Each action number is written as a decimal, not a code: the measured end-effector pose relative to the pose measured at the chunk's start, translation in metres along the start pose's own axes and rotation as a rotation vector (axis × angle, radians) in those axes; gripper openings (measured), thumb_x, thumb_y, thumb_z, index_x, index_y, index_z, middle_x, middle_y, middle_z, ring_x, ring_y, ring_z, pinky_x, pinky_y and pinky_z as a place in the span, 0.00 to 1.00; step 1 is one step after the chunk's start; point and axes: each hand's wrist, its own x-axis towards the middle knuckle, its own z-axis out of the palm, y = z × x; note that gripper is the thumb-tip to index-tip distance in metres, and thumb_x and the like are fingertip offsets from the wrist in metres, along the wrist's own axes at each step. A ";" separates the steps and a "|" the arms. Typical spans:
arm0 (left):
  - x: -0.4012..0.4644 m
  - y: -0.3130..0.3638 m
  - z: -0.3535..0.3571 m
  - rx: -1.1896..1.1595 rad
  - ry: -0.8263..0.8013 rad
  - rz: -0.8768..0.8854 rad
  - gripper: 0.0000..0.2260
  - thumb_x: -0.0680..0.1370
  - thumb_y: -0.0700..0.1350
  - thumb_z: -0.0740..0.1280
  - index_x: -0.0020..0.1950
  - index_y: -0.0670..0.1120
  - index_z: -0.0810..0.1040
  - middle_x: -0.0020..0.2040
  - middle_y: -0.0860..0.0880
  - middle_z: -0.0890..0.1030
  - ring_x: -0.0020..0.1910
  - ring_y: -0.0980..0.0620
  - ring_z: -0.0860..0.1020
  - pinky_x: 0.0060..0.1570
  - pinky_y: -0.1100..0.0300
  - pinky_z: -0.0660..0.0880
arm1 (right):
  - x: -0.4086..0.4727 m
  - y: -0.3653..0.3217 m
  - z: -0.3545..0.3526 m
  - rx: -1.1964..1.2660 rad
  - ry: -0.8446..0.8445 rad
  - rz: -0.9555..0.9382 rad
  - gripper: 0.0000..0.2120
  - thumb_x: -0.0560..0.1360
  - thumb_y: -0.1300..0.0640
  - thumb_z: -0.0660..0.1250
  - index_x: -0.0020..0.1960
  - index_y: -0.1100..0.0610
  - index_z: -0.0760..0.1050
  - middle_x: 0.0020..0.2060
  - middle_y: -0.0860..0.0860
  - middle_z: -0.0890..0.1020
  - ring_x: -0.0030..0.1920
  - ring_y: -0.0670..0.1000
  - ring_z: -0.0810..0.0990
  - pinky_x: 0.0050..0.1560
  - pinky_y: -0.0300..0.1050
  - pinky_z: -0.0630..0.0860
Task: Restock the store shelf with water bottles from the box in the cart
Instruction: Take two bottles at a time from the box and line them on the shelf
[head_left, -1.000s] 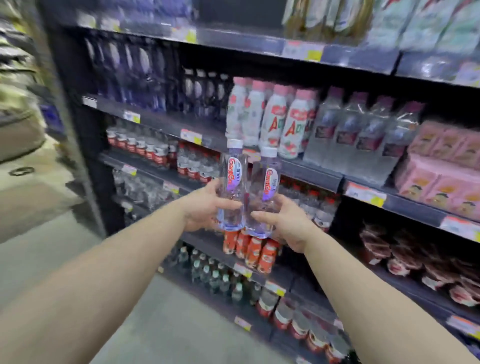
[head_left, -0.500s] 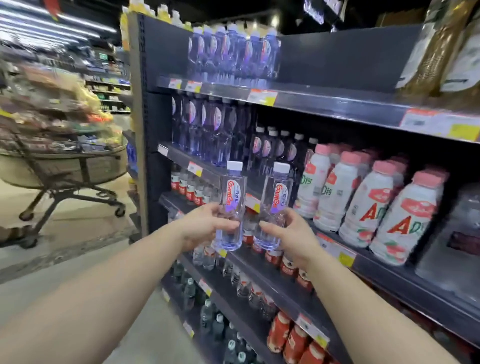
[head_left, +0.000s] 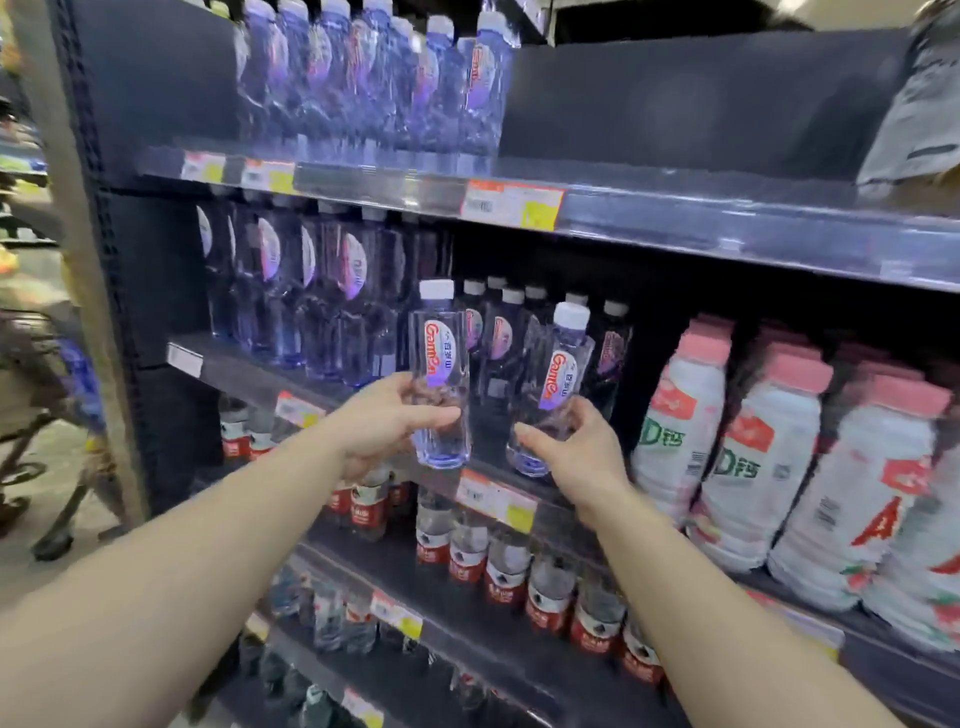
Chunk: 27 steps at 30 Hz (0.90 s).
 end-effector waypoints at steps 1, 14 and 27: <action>0.015 0.001 -0.009 0.010 -0.026 0.008 0.30 0.62 0.49 0.80 0.61 0.45 0.76 0.54 0.49 0.85 0.60 0.47 0.80 0.66 0.49 0.70 | 0.009 0.002 0.008 -0.020 0.045 0.016 0.22 0.69 0.54 0.76 0.60 0.57 0.74 0.50 0.48 0.82 0.48 0.48 0.80 0.43 0.33 0.71; 0.104 -0.001 -0.055 -0.012 -0.348 -0.034 0.20 0.72 0.36 0.74 0.61 0.44 0.75 0.57 0.45 0.84 0.57 0.50 0.81 0.61 0.56 0.75 | 0.072 0.017 0.048 -0.245 0.348 0.241 0.29 0.66 0.53 0.79 0.62 0.58 0.72 0.54 0.52 0.83 0.55 0.53 0.82 0.59 0.50 0.77; 0.124 -0.015 -0.063 0.022 -0.403 -0.064 0.22 0.67 0.41 0.78 0.58 0.47 0.77 0.55 0.46 0.85 0.60 0.47 0.80 0.67 0.48 0.71 | 0.100 0.025 0.058 -0.287 0.454 0.267 0.28 0.68 0.53 0.77 0.64 0.58 0.71 0.56 0.54 0.82 0.57 0.55 0.81 0.59 0.48 0.76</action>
